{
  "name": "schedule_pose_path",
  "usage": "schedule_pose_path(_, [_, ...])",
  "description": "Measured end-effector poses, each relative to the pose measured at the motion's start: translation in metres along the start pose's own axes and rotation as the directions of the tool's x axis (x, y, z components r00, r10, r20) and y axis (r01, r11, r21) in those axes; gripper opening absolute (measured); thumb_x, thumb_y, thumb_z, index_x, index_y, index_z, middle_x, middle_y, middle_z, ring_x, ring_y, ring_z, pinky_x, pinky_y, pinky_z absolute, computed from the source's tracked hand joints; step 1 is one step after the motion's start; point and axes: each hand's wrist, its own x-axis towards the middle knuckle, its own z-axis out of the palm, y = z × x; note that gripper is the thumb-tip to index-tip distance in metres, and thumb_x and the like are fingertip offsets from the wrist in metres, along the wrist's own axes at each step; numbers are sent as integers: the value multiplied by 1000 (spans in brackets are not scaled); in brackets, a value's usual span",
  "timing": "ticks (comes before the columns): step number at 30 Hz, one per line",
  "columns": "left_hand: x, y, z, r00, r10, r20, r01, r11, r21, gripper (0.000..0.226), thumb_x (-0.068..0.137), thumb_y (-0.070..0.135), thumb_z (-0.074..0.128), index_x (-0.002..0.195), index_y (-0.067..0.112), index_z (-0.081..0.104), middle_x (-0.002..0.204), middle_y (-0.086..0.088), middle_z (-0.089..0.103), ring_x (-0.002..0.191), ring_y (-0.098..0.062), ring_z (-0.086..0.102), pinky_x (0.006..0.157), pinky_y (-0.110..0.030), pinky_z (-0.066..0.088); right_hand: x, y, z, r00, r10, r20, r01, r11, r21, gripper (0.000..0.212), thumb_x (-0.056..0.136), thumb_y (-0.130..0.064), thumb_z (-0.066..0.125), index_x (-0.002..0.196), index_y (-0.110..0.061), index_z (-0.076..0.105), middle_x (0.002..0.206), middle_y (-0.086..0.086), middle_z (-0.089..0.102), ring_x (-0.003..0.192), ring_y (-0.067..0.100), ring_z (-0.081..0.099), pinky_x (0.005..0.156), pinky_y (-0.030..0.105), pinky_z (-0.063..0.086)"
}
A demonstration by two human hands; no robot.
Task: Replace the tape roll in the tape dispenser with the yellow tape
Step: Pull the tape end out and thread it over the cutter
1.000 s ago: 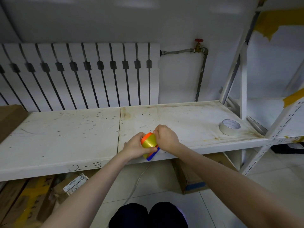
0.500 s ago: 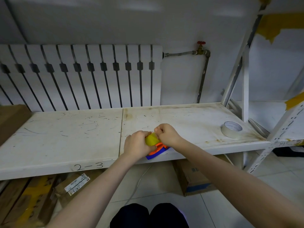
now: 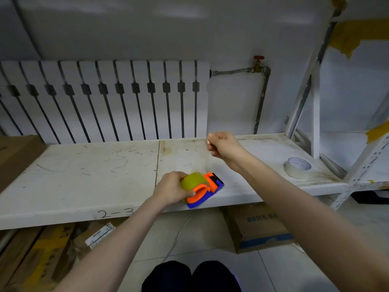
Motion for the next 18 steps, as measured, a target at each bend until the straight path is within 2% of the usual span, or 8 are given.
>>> schedule_pose_path(5, [1,-2,-5,1000,17,13,-17,999,32,56,58,42,76,110,24,67,104,1,70,94,-19,63,80,-39,57,10,13,-24,984,148,-103,-144,988,48,33,97,-11,38,66,-13,50,64,3,45,55,10,42,44,14,40])
schedule_pose_path(7, [2,-4,-8,1000,16,8,-17,999,50,58,56,39,74,112,24,66,104,0,70,95,-20,64,79,-38,56,10,16,-32,963,232,-137,-207,963,170,32,96,-10,36,66,-12,47,65,4,46,54,12,43,46,17,40])
schedule_pose_path(9, [4,-6,-11,1000,2,3,-2,997,83,61,57,38,74,116,24,62,107,0,67,96,-21,62,79,-37,56,8,21,-39,947,292,-135,-248,930,272,32,97,-17,36,66,-14,46,63,4,46,55,13,44,51,20,40])
schedule_pose_path(11, [6,-8,-14,1000,-16,-2,16,994,110,62,60,38,74,118,22,60,109,-2,65,97,-21,61,79,-36,55,7,30,-44,943,300,-144,-265,939,221,28,94,-23,48,67,-15,49,63,3,47,55,13,45,54,20,41])
schedule_pose_path(14, [7,-11,-21,1000,-23,-19,25,992,127,60,61,36,75,117,21,60,110,-3,66,95,-21,60,78,-35,54,6,46,-46,929,284,-235,-263,958,118,7,84,-12,67,83,-10,60,66,3,51,58,11,47,59,21,47])
schedule_pose_path(16, [7,-17,-27,999,-14,-47,20,991,133,59,61,35,75,116,21,61,109,-3,66,94,-20,60,77,-35,54,8,57,-46,911,303,-281,-265,950,165,15,82,-8,69,95,-6,61,70,4,56,61,11,51,66,22,50])
schedule_pose_path(18, [8,-22,-34,998,-3,-67,14,987,163,61,59,36,75,117,22,61,110,-2,66,94,-20,60,77,-35,54,8,68,-44,897,318,-308,-280,946,162,17,83,-9,68,97,-7,60,72,6,58,62,11,53,68,22,52])
